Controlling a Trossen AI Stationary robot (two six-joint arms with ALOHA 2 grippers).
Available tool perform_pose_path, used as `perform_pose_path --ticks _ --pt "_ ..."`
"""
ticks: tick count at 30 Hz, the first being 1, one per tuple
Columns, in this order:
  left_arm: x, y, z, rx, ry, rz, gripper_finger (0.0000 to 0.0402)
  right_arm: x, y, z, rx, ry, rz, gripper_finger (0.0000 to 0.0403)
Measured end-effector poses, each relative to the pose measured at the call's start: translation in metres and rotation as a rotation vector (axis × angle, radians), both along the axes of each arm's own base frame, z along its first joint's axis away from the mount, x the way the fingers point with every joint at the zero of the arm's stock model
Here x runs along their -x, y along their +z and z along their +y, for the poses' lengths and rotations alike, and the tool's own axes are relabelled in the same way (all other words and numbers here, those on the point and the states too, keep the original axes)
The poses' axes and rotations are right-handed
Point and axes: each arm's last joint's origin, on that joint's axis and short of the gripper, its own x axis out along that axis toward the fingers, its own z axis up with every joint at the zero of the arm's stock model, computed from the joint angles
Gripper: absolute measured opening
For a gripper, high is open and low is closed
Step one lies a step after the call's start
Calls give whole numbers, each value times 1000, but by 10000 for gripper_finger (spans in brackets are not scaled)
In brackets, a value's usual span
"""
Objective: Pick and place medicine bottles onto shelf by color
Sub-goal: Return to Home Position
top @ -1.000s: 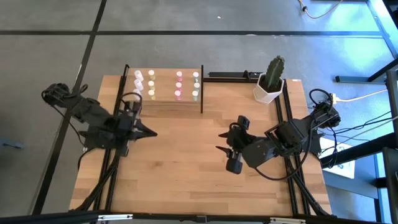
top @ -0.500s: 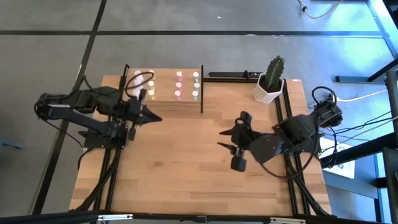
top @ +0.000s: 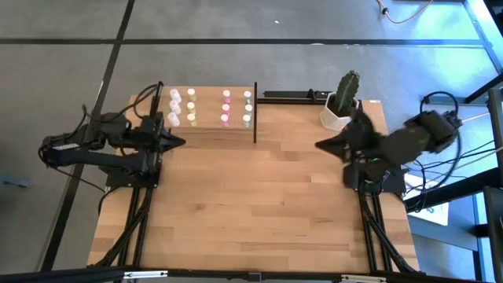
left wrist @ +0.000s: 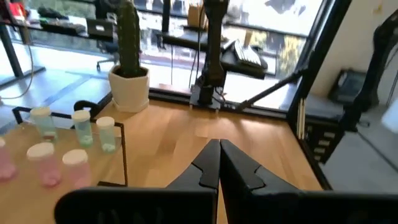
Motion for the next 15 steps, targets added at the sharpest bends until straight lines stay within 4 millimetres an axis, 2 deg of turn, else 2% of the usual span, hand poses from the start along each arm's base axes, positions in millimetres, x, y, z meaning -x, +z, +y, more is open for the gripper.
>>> perform_pose_path --ticks 9,12,15 --pt "33 -47 1 21 73 -218 0 62 23 -35 -19 37 -113 10" --pt "39 -62 1 43 83 -275 0 76 17 -43 -37 50 -116 9" --pt "38 -77 1 78 99 -309 0 84 3 -48 -67 45 -134 4"
